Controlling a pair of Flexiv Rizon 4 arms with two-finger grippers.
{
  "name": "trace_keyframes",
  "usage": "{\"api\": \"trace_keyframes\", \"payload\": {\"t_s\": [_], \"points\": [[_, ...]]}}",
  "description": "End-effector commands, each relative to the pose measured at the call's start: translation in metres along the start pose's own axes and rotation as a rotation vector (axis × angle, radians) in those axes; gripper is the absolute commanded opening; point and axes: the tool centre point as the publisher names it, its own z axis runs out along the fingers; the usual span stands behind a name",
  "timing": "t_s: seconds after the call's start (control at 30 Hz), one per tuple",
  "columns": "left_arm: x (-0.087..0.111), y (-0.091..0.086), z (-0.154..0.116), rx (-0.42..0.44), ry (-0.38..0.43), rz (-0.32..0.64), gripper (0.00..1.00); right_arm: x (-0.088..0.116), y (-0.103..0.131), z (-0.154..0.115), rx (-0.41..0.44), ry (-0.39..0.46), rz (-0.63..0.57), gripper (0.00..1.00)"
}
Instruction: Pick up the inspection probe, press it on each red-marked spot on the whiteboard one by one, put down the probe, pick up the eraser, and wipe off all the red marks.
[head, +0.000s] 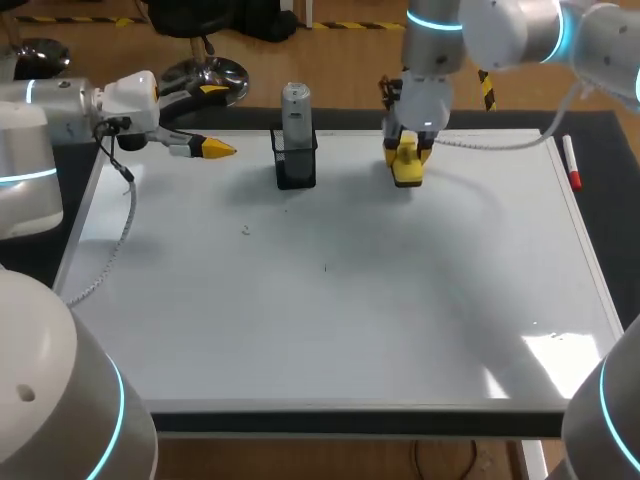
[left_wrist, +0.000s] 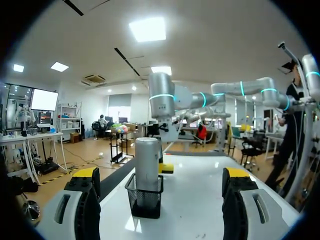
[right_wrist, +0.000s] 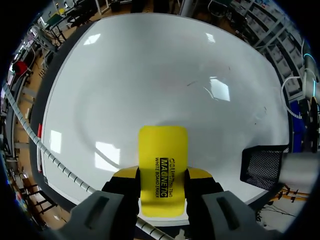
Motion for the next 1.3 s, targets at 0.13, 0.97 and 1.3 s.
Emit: {"api": "trace_keyframes", "payload": {"t_s": [0.13,0.97,1.3], "points": [[0.001,0.0,0.0,0.0,-0.002,0.001,1.0,-0.002,-0.007,0.008,-0.015,0.003,0.006,0.0],[0.001,0.0,0.0,0.0,-0.002,0.001,1.0,0.006,-0.007,0.025,-0.043,0.007,0.038,0.0],[0.001,0.0,0.0,0.0,-0.002,0.001,1.0,0.007,-0.008,0.02,-0.036,0.024,0.053,1.0]]}}
